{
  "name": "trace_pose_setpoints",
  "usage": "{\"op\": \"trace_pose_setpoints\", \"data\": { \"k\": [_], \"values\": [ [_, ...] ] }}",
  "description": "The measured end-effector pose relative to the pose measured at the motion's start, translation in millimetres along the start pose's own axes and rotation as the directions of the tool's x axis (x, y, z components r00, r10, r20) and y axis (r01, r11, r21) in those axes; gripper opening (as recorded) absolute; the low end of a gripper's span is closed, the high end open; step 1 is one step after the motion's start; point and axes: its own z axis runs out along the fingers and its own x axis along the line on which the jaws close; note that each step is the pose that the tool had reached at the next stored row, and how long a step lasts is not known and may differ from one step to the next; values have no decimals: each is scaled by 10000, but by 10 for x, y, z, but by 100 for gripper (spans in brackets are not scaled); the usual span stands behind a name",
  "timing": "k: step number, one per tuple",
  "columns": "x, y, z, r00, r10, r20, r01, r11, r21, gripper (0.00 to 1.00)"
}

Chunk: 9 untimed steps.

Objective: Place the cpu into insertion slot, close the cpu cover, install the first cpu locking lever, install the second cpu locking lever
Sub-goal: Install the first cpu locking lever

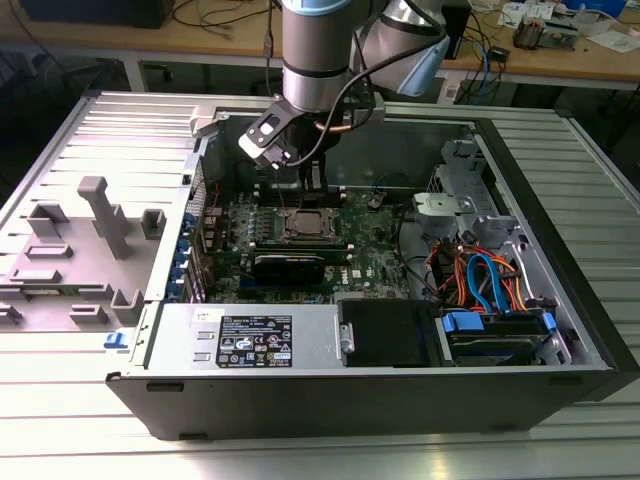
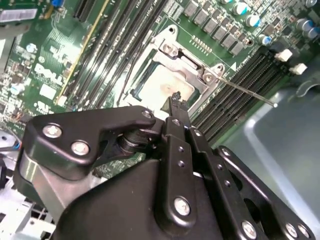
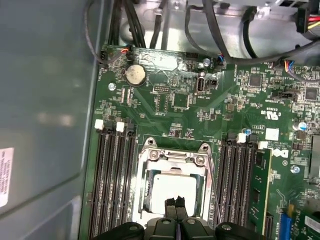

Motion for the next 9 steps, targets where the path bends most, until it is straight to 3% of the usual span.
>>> {"op": "trace_pose_setpoints", "data": {
  "k": [3, 5, 9],
  "values": [
    [0, 0, 1, 9983, -591, -5, 591, 9983, -3, 11],
    [0, 0, 0, 9934, -1150, -7, 1150, 9934, -5, 11],
    [3, -31, -1, 9869, -1611, -9, 1611, 9869, -6, 11]
  ]
}}
